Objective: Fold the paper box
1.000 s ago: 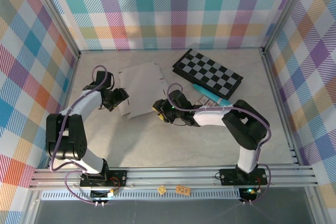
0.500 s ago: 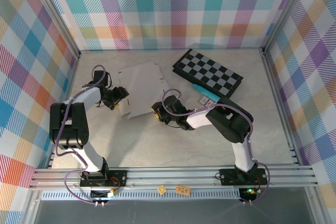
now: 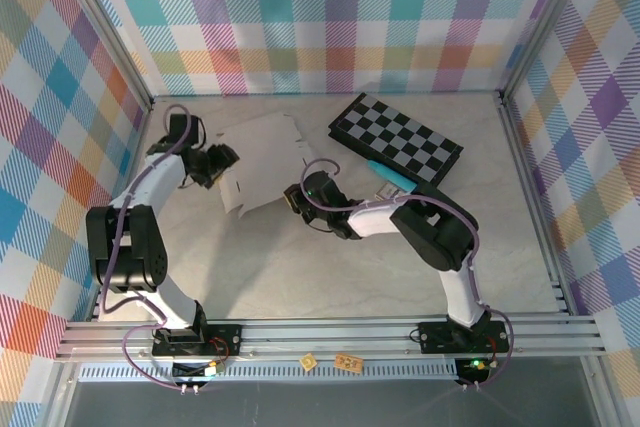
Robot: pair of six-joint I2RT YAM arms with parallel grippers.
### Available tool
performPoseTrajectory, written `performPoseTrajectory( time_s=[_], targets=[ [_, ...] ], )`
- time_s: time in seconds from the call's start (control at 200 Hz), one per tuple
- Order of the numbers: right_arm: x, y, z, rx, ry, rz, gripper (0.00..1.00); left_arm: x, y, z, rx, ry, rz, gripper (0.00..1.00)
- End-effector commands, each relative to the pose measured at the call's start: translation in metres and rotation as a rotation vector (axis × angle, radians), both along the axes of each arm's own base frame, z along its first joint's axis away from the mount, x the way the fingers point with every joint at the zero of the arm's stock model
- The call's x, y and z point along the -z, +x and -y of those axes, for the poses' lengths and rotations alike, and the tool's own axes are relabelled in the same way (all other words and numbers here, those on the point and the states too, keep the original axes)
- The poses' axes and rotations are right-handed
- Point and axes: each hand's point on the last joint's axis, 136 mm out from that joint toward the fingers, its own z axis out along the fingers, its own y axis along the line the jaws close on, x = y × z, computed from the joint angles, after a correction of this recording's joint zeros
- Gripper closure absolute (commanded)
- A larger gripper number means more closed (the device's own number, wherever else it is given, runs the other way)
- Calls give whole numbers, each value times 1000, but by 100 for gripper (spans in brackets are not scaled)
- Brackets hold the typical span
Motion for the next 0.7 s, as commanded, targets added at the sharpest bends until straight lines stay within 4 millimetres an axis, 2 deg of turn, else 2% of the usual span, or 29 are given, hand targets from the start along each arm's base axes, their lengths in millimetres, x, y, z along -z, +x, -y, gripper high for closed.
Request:
performPoseTrajectory(
  time_s=[0.0,0.115,0.2,0.28,0.37,0.5,0.61,0.67,0.695],
  targets=[
    [-64,18,7,19,-6,63,100,-44,2,-1,-43,45,59,41],
    [-115,34,15,32,-20,102,100,-82,8,0,-93,70,157,41],
    [-151,42,24,38,-36,132,100,-123,10,3,-113,89,292,41],
    [-176,47,32,37,-30,130,100,-166,6,11,-77,120,432,44],
    [-199,53,42,39,-7,107,100,-202,-10,27,36,194,547,46],
    [-226,59,57,35,20,44,100,-227,-44,46,212,287,674,49],
    [-248,59,69,25,26,-9,100,-230,-74,60,351,360,797,49],
    [-260,58,75,18,31,-22,100,-224,-87,64,411,407,877,49],
    [-266,57,77,14,37,-23,100,-230,-91,64,417,434,942,49]
  ],
)
